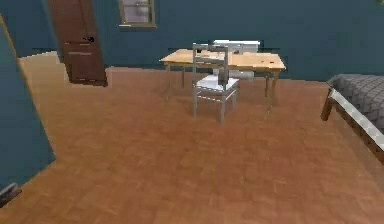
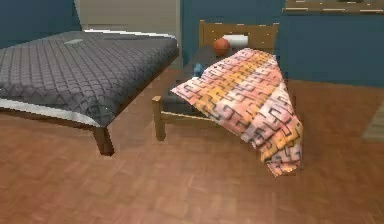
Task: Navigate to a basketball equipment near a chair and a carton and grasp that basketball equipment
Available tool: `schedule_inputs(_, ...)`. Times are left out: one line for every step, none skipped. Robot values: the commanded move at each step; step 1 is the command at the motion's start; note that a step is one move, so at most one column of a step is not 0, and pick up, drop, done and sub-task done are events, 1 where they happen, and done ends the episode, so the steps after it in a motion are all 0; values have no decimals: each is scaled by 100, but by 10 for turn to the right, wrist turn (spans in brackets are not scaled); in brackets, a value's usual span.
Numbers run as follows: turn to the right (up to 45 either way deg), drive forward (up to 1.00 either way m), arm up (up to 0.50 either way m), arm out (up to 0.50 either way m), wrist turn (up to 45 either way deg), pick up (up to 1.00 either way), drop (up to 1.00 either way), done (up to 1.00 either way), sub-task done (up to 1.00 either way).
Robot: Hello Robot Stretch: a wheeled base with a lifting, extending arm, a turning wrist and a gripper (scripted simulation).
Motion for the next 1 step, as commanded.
schedule_inputs(120,0,0,0,0,0,0,0,0)
